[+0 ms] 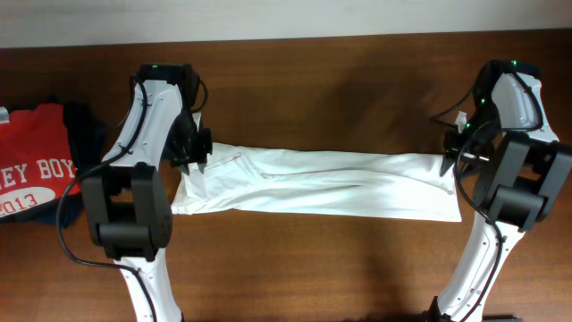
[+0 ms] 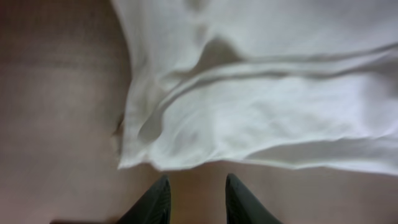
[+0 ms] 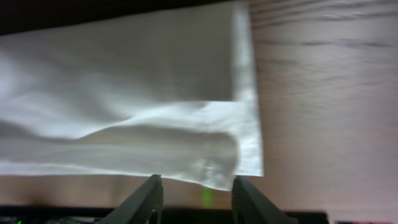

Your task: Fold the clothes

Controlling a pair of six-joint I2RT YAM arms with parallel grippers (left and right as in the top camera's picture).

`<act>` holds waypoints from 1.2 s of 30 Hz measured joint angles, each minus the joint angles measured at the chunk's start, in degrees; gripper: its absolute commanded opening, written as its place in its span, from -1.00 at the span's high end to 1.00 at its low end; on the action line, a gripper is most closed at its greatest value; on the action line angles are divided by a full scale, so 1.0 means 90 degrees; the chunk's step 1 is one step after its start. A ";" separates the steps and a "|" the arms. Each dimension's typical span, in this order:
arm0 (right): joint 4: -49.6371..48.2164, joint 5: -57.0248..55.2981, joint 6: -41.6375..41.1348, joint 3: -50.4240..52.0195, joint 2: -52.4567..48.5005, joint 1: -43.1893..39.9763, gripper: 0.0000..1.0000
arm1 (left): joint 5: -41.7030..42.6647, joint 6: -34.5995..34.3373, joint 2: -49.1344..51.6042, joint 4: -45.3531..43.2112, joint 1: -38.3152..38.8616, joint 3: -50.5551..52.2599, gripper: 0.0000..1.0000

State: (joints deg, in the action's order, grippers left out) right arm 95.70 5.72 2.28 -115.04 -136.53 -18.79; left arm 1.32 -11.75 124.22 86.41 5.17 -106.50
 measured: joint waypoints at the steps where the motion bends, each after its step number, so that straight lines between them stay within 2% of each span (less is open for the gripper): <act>1: 0.0000 0.0138 0.0109 0.0000 0.0000 0.0000 0.11 | 0.0068 0.0000 0.0000 -0.0121 0.0002 -0.0019 0.33; 8: 0.0012 0.0335 0.0282 0.0017 0.0000 0.0000 0.10 | 0.0284 -0.0002 0.0000 -0.0665 0.0046 -0.0029 0.28; 16: 0.0010 0.0306 0.0248 0.0561 0.0000 0.0000 0.12 | 0.0357 -0.0002 0.0000 -0.1188 0.0563 0.0413 0.26; 20: 0.0007 0.0311 -0.0134 0.0848 0.0000 0.0000 0.46 | 0.0352 -0.0002 0.0000 -0.1518 0.0532 0.0860 0.26; 25: -0.0277 0.0308 -0.0799 0.0850 0.0000 0.0000 0.47 | 0.0347 -0.0002 0.0000 -0.1758 0.0532 0.1326 0.26; 26: -0.0330 0.0311 -0.0976 0.0850 0.0000 0.0000 0.30 | 0.0291 -0.0002 -0.0002 -0.1819 0.0532 0.1365 0.26; 27: -0.0325 0.0311 -0.1083 0.0850 0.0000 0.0000 0.24 | 0.0233 -0.0002 -0.0002 -0.1855 0.0532 0.1413 0.26; 30: -0.0041 0.0313 -0.1299 0.0852 0.0000 0.0000 0.20 | 0.0114 -0.0002 -0.0002 -0.1892 0.0532 0.1481 0.26; 32: 0.0129 0.0313 -0.1494 0.0857 0.0000 -0.0007 0.09 | 0.0078 -0.0002 -0.0002 -0.1911 0.0532 0.1484 0.26; 36: 0.0090 0.0384 -0.2195 0.0857 0.0000 -0.0238 0.09 | 0.0039 -0.0002 -0.0002 -0.1921 0.0532 0.1484 0.26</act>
State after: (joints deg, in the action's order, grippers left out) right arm 96.51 9.17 -17.47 -107.33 -136.53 -20.93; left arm 1.67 -11.77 124.20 69.12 9.96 -93.14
